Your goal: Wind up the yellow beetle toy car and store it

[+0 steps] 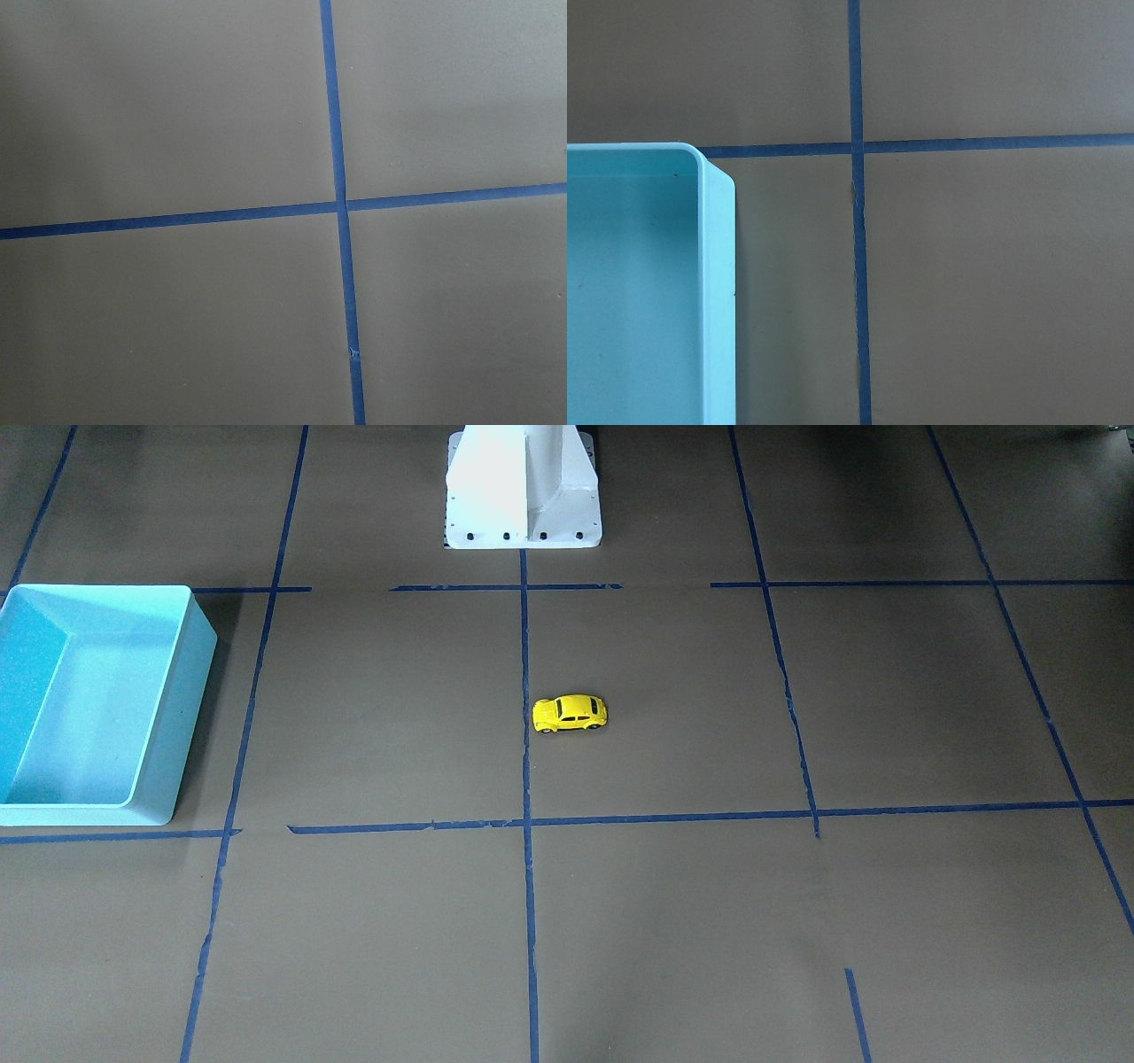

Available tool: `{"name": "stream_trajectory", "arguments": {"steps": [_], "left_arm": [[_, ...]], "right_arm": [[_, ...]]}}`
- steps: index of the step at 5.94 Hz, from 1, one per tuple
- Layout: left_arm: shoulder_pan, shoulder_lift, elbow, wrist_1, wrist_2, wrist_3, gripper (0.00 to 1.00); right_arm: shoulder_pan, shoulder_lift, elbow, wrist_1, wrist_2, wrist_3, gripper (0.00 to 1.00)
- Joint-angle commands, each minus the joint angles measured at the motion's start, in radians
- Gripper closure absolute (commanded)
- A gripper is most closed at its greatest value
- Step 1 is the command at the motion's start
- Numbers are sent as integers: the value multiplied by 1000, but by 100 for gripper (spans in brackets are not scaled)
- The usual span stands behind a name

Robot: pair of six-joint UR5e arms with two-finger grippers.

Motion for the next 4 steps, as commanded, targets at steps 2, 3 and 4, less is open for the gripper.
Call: {"name": "stream_trajectory", "arguments": {"steps": [2,3,4], "left_arm": [[17,-1,-4,-4,1,0,0],[17,-15,-15,-6,1,3,0],[20,-33,-38,-4,1,0,0]], "right_arm": [[0,0,1,1,-6,1,0],[0,0,1,-1,-6,1,0],[0,0,1,1,-6,1,0]]}}
